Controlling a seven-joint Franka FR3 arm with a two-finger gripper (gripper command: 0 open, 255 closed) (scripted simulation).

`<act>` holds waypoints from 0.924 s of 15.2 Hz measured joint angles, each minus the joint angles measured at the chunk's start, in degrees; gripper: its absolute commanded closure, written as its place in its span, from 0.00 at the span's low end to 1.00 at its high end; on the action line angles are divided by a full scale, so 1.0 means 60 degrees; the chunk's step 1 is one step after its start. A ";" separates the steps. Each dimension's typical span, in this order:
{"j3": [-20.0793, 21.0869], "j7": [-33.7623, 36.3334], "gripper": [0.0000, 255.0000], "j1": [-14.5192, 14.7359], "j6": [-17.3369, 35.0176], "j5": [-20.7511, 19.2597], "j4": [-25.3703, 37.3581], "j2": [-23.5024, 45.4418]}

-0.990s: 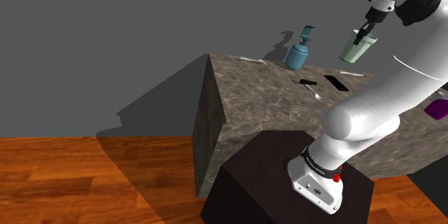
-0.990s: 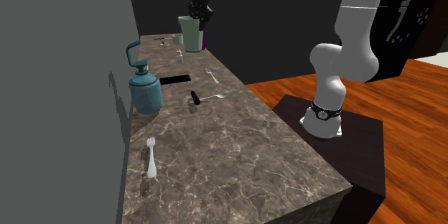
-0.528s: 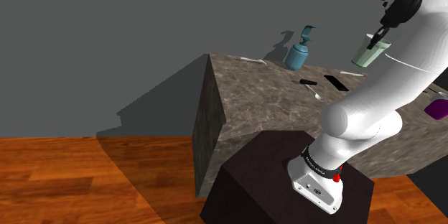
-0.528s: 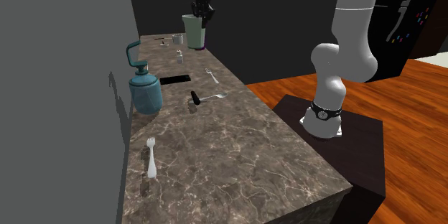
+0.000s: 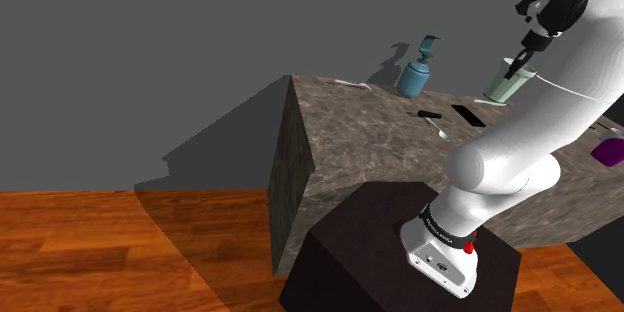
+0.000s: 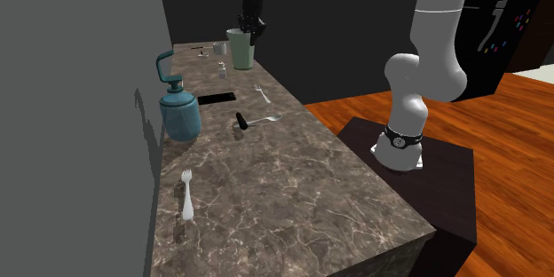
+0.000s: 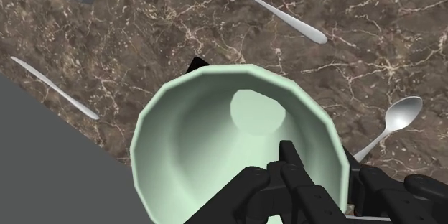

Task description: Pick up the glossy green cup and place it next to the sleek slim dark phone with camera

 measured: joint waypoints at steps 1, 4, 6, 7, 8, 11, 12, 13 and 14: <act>0.0006 0.0008 1.00 0.0005 0.0119 0.0010 -0.0110 0.0015; 0.0006 -0.0020 1.00 -0.0004 0.0505 0.0039 -0.0475 0.0045; 0.0016 -0.0003 1.00 0.0009 0.0775 0.0040 -0.0744 0.0047; 0.0014 -0.0037 1.00 -0.0008 0.0881 0.0085 -0.0812 0.0098; 0.0020 -0.0034 1.00 -0.0004 0.1012 0.0100 -0.0930 0.0117; 0.0028 -0.0099 1.00 -0.0033 0.1384 0.0209 -0.1219 0.0238; 0.0032 -0.0137 1.00 -0.0051 0.1482 0.0267 -0.1272 0.0300; 0.0039 -0.0151 1.00 -0.0055 0.1613 0.0299 -0.1380 0.0336; 0.0048 -0.0165 1.00 -0.0060 0.1749 0.0338 -0.1484 0.0381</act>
